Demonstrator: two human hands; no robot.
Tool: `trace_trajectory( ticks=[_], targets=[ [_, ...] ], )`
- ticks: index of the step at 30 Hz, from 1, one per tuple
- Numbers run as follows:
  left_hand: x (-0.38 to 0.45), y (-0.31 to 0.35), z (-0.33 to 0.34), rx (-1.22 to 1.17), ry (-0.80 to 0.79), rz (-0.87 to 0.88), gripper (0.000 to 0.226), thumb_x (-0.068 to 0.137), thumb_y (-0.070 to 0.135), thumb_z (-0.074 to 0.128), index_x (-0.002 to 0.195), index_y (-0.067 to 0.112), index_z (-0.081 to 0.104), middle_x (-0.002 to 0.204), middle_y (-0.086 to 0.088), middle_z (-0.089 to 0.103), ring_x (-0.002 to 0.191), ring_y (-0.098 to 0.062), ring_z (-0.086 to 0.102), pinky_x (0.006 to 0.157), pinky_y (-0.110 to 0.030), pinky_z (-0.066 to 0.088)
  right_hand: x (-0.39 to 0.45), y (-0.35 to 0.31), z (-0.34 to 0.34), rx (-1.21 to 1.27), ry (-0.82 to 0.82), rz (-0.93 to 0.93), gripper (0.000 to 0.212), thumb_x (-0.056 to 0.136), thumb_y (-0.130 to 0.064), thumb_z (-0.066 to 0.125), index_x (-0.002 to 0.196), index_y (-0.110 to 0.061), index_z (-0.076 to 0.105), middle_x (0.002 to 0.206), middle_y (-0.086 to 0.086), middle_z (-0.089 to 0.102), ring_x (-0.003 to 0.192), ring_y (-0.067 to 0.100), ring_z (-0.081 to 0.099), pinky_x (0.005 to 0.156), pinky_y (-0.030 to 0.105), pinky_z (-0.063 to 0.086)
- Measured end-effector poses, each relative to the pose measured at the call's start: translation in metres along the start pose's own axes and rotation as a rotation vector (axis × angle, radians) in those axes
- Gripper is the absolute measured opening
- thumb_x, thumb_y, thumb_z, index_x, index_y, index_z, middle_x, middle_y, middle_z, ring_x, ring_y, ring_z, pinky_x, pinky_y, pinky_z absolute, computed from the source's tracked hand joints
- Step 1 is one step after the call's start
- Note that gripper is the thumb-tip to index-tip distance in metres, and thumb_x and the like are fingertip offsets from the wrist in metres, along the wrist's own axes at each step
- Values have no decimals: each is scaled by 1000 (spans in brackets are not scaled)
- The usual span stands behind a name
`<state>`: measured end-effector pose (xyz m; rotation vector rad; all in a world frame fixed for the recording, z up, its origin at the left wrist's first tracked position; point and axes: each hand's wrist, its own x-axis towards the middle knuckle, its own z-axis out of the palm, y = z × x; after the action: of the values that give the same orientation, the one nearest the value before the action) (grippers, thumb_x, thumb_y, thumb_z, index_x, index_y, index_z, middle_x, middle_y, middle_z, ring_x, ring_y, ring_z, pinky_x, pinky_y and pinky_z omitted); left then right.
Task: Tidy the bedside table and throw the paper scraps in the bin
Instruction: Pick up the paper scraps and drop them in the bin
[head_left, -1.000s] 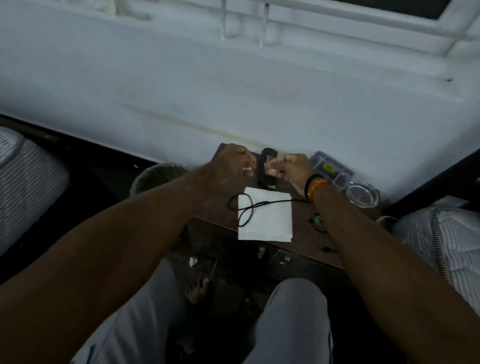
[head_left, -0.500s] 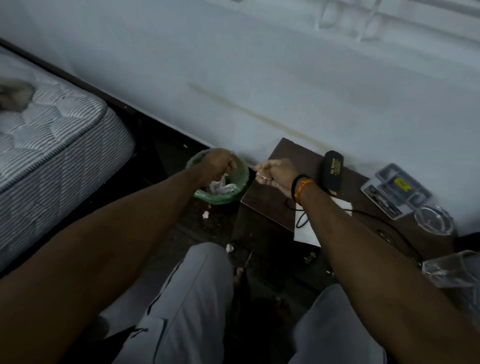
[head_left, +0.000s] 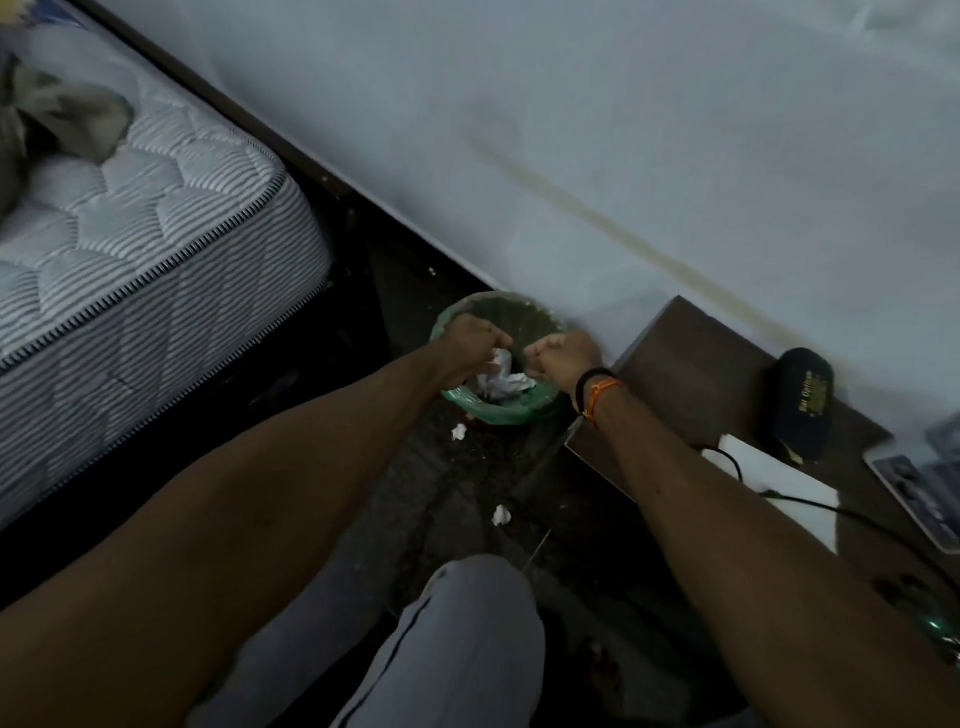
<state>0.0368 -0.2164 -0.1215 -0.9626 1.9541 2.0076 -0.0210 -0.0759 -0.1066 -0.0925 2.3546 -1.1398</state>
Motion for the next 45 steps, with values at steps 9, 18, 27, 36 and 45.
trace_trajectory(
  ticks=[9, 18, 27, 36, 45],
  targets=[
    [54, -34, 0, 297, 83, 88, 36, 80, -17, 55, 105, 2, 71, 92, -12, 66, 67, -20, 62, 56, -25, 59, 66, 11, 31, -413, -39, -34, 27, 91, -10, 54, 68, 0, 64, 81, 20, 68, 80, 36, 64, 75, 42, 56],
    [60, -31, 1, 74, 16, 86, 53, 85, -15, 34, 126, 10, 58, 112, -7, 59, 92, -26, 58, 65, -34, 52, 67, 5, 29, -446, -110, -81, 31, 89, -7, 50, 116, -8, 65, 122, 13, 64, 104, 32, 59, 88, 39, 51],
    [14, -48, -18, 178, 176, 96, 10, 81, -6, 62, 87, 0, 68, 83, -21, 69, 67, -28, 65, 69, -36, 58, -4, 2, 46, -525, 42, -383, 20, 81, -1, 57, 86, -4, 76, 98, 16, 73, 94, 34, 65, 81, 38, 54],
    [0, -118, -32, 683, -47, 31, 13, 84, 20, 69, 93, 13, 75, 86, -3, 69, 76, -15, 66, 69, -23, 54, -49, 75, 100, -696, -156, -551, 24, 93, -20, 51, 103, -10, 71, 105, 14, 68, 99, 33, 64, 82, 39, 51],
    [62, -212, -15, 872, -291, 13, 23, 96, 13, 53, 105, 0, 69, 111, -21, 70, 106, -29, 66, 91, -38, 50, -18, 204, 143, -830, -302, -164, 29, 93, -19, 52, 111, -3, 68, 115, 19, 68, 110, 36, 63, 93, 41, 46]
  ],
)
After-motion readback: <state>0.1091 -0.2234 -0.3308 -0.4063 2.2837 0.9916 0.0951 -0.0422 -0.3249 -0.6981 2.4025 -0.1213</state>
